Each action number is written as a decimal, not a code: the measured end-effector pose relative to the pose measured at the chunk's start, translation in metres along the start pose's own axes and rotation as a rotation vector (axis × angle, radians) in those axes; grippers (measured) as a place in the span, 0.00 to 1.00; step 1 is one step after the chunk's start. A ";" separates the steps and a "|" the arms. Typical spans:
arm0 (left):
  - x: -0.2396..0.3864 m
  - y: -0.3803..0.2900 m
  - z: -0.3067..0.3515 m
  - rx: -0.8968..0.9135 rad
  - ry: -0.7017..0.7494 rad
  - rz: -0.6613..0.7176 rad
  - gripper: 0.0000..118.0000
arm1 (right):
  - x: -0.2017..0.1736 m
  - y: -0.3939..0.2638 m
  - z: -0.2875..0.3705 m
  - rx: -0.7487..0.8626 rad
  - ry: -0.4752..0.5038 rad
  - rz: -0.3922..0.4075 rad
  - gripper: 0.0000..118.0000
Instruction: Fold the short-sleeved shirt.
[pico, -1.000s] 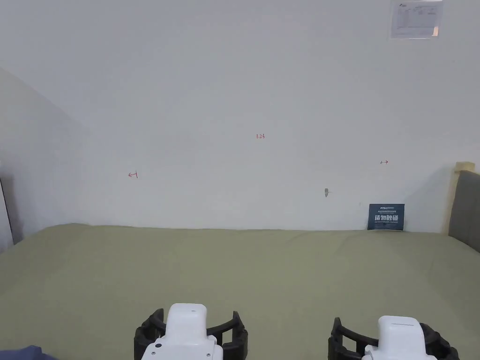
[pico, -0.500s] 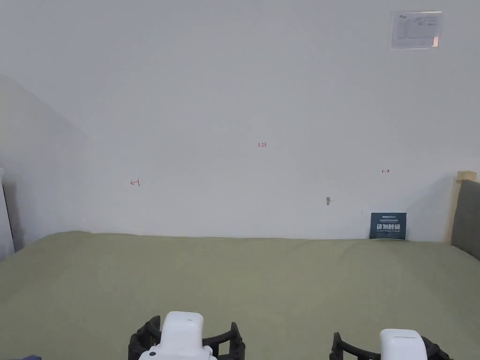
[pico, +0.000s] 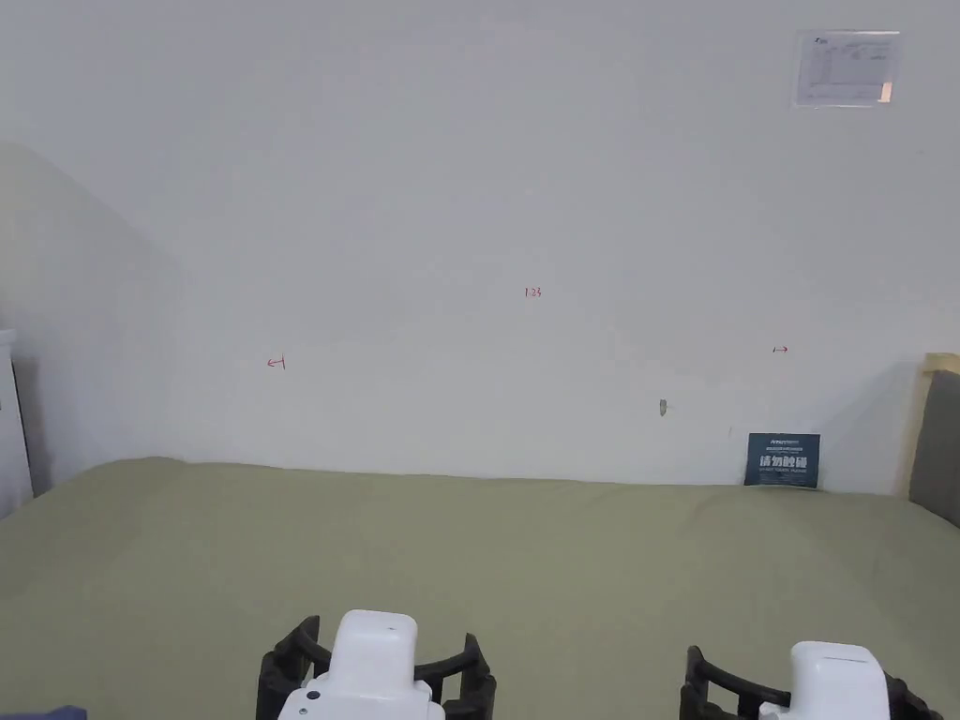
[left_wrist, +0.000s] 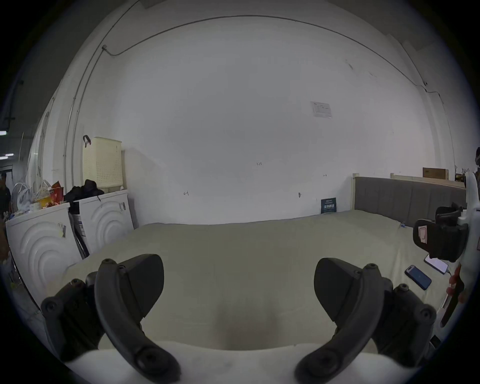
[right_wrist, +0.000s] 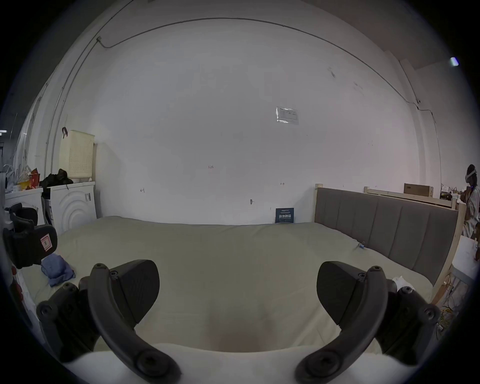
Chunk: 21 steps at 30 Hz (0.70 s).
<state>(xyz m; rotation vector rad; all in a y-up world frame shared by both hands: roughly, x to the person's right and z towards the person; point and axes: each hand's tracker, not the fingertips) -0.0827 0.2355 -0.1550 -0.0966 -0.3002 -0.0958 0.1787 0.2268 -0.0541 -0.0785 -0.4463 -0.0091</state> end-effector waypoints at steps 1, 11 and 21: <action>-0.001 0.000 -0.001 -0.002 0.008 0.004 1.00 | 0.000 0.000 0.000 0.000 -0.001 -0.002 1.00; -0.010 -0.002 -0.001 -0.022 0.026 0.045 1.00 | -0.003 0.007 0.001 -0.003 0.004 -0.014 1.00; -0.015 0.004 0.002 -0.014 0.018 0.079 1.00 | -0.005 0.009 0.003 0.013 0.008 0.001 1.00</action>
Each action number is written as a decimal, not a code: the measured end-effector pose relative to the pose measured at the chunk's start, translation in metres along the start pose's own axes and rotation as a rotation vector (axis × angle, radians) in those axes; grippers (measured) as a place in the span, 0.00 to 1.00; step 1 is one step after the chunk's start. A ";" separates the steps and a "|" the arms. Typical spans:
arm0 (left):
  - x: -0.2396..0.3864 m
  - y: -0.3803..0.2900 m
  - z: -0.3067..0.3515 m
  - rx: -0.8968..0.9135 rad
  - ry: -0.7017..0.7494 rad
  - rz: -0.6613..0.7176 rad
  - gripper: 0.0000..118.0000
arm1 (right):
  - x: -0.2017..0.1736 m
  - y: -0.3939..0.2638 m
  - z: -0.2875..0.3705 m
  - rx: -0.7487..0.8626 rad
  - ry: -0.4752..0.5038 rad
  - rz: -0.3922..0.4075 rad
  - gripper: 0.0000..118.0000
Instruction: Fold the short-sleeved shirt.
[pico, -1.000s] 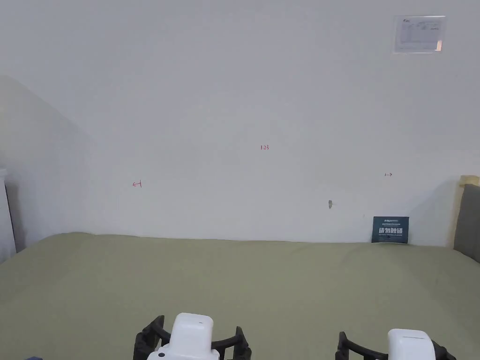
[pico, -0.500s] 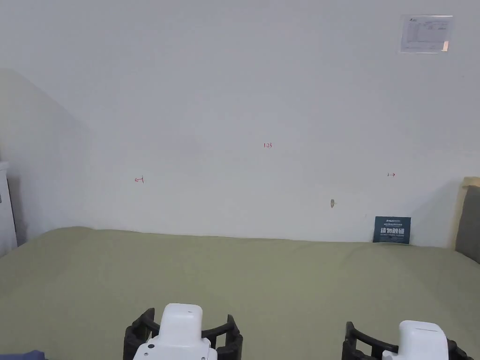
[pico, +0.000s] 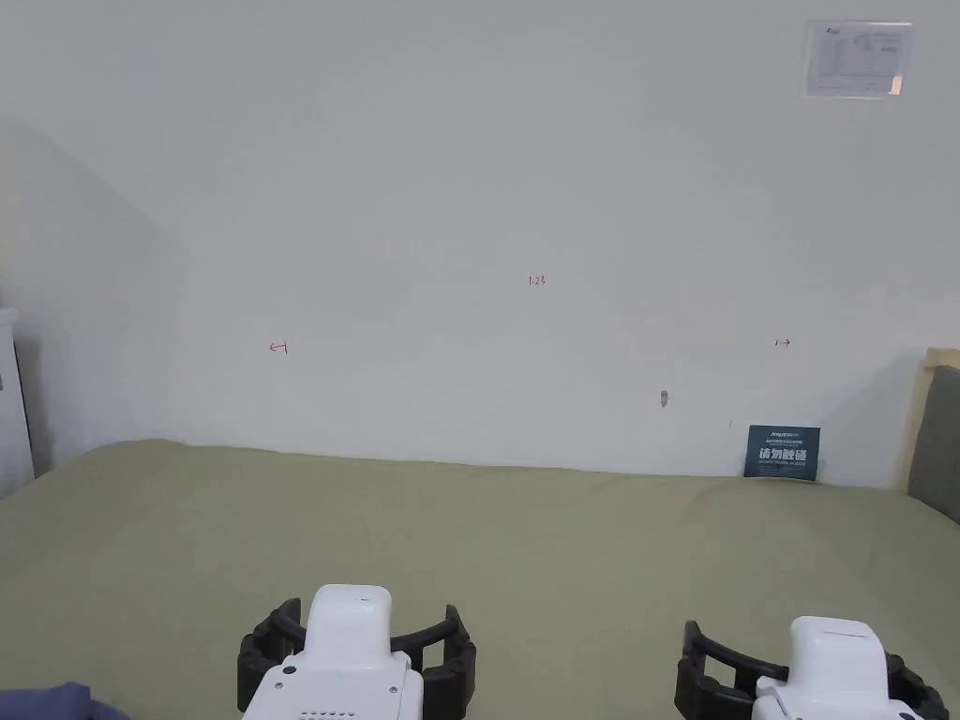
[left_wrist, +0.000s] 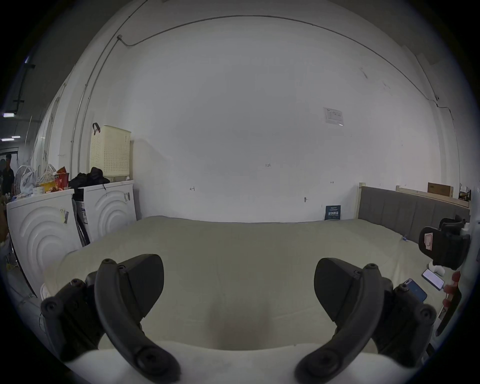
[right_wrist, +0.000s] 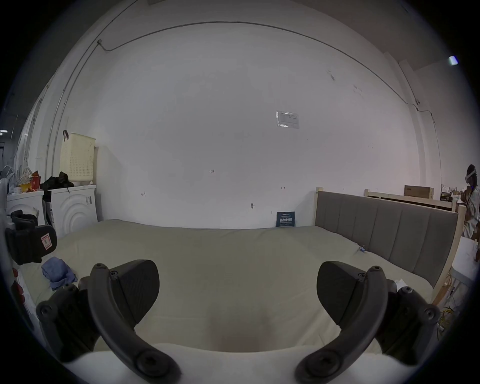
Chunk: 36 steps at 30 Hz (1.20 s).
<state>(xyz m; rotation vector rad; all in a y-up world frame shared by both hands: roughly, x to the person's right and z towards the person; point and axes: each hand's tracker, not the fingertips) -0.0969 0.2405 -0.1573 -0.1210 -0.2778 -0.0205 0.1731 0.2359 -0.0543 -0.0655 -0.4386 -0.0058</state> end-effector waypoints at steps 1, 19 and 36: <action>0.000 0.000 0.000 0.000 -0.001 0.005 1.00 | 0.000 0.000 0.000 -0.009 0.005 -0.005 1.00; -0.003 -0.007 -0.001 -0.086 -0.005 0.048 1.00 | -0.004 0.004 0.000 -0.078 -0.030 0.024 1.00; -0.005 -0.008 0.005 -0.089 -0.020 0.060 1.00 | 0.000 -0.014 0.003 -0.122 -0.009 0.015 1.00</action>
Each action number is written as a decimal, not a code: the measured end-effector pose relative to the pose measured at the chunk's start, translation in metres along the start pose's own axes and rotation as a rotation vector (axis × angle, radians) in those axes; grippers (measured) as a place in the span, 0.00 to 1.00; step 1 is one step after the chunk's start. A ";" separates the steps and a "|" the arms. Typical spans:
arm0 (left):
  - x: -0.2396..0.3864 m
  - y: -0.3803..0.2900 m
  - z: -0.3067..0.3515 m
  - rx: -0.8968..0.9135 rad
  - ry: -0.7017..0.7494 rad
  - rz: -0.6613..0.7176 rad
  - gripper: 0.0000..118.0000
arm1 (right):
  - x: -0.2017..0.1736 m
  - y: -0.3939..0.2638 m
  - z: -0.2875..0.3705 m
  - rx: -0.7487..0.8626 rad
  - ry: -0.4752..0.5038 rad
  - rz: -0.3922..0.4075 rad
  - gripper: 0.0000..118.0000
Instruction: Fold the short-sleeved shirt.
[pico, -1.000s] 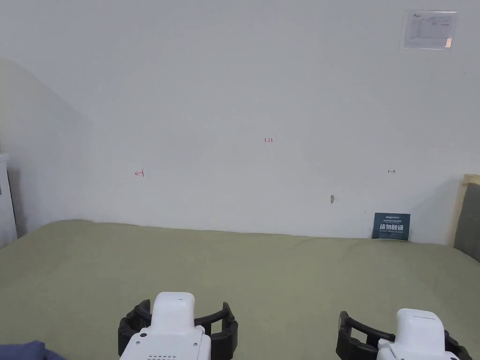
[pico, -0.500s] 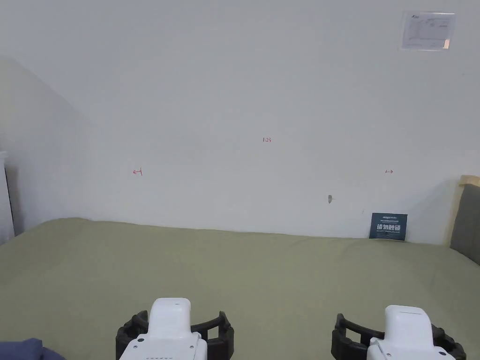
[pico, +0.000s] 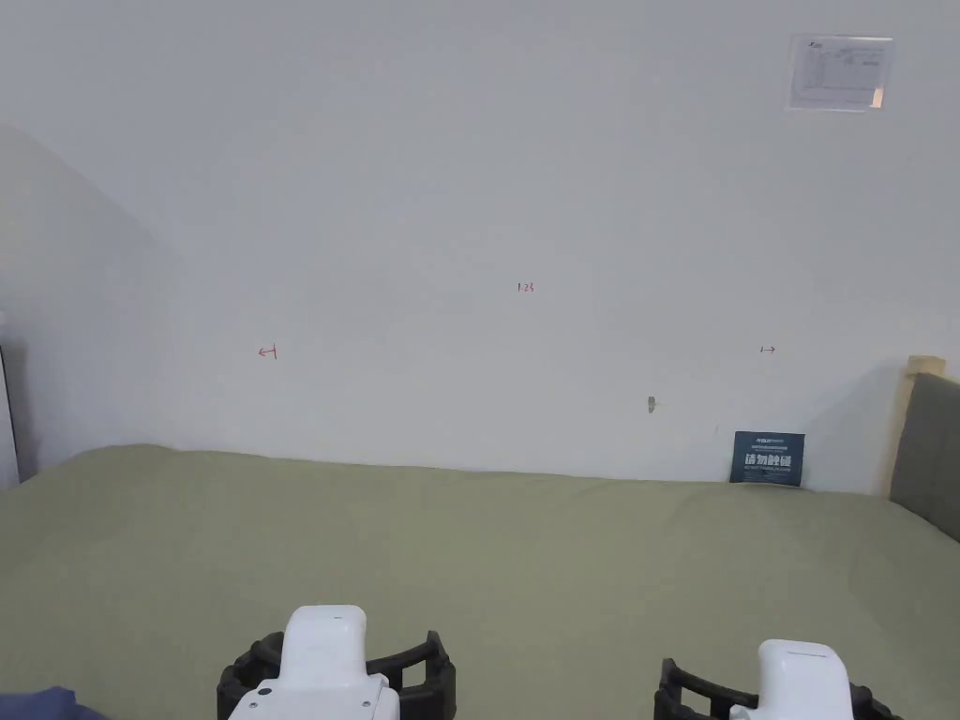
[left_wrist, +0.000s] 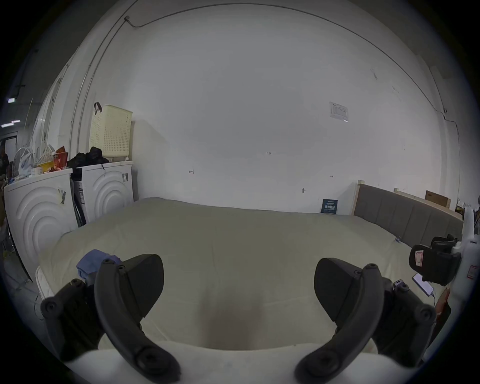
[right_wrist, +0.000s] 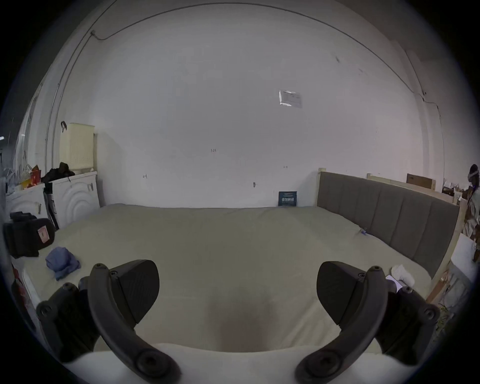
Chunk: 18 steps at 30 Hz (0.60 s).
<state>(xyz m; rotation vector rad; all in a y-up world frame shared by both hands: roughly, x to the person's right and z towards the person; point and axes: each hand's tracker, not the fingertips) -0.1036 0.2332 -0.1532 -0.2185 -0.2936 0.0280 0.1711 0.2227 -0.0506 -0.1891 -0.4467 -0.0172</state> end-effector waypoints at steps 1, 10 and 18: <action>0.000 0.000 0.000 -0.005 -0.007 -0.002 1.00 | 0.000 -0.001 0.001 0.002 -0.004 0.006 1.00; 0.003 -0.007 -0.001 -0.042 -0.015 -0.012 1.00 | 0.010 0.002 -0.005 -0.114 0.039 -0.074 1.00; 0.001 -0.003 -0.002 -0.048 -0.004 -0.011 1.00 | 0.014 0.010 -0.003 -0.110 0.102 -0.096 1.00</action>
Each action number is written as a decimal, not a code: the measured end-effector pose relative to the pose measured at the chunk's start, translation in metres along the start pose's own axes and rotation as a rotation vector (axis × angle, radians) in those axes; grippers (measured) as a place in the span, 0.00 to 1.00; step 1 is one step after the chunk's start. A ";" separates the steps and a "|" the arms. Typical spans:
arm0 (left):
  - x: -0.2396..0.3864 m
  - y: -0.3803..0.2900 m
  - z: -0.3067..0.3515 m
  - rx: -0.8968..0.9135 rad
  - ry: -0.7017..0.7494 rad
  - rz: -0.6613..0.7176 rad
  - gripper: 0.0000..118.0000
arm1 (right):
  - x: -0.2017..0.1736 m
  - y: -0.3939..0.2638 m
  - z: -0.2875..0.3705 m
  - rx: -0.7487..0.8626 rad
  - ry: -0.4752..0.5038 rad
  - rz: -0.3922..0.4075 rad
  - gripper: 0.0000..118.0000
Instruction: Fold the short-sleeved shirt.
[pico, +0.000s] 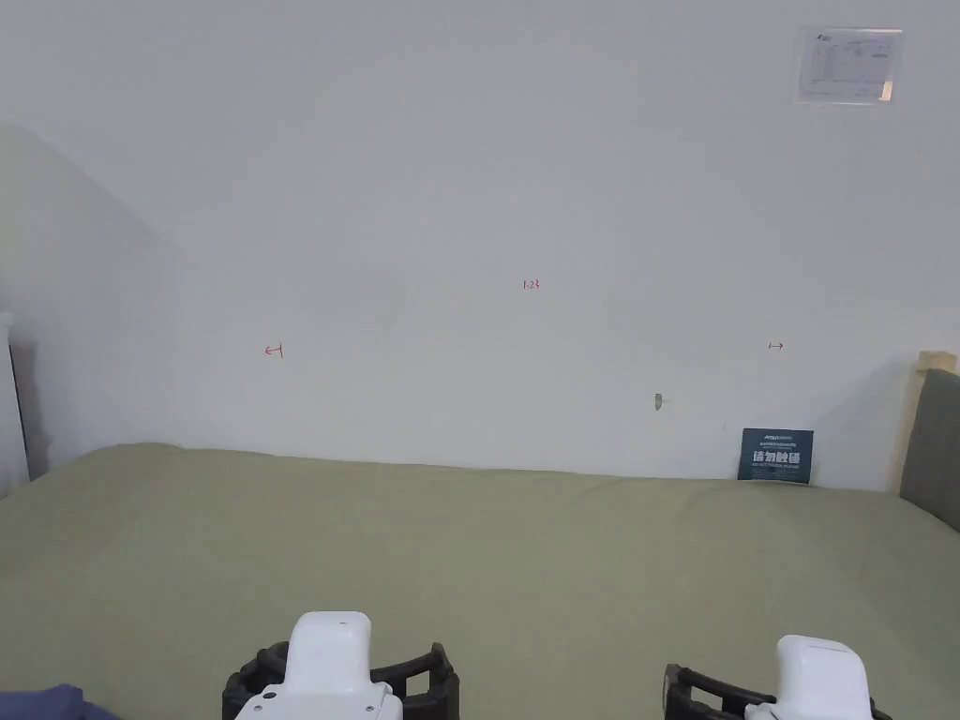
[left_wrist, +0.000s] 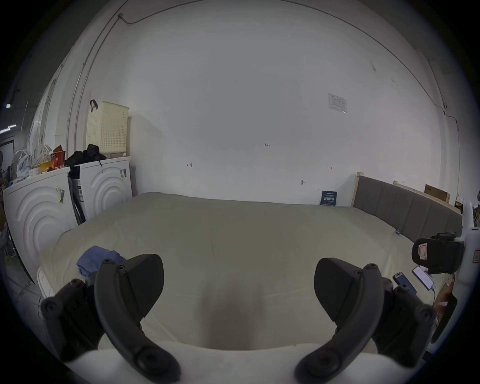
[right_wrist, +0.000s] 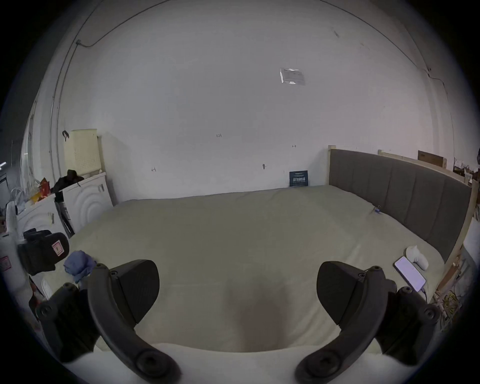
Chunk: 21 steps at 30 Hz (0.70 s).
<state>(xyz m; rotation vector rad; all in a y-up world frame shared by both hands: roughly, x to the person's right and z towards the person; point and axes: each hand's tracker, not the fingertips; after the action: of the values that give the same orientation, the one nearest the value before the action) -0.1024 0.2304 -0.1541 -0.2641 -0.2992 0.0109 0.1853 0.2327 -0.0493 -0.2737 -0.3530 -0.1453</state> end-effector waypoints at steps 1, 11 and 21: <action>0.000 0.001 0.000 -0.002 0.001 -0.001 1.00 | 0.000 0.002 0.002 0.009 0.005 0.006 1.00; -0.001 0.004 -0.004 -0.021 0.010 0.016 1.00 | 0.000 0.012 0.009 0.015 0.072 -0.010 1.00; 0.001 0.003 -0.002 -0.016 0.001 -0.001 1.00 | 0.008 0.018 0.001 -0.001 -0.023 -0.066 1.00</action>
<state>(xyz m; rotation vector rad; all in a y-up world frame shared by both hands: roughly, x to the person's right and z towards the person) -0.1009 0.2330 -0.1562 -0.2794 -0.2981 0.0073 0.1956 0.2496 -0.0495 -0.2646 -0.3846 -0.2070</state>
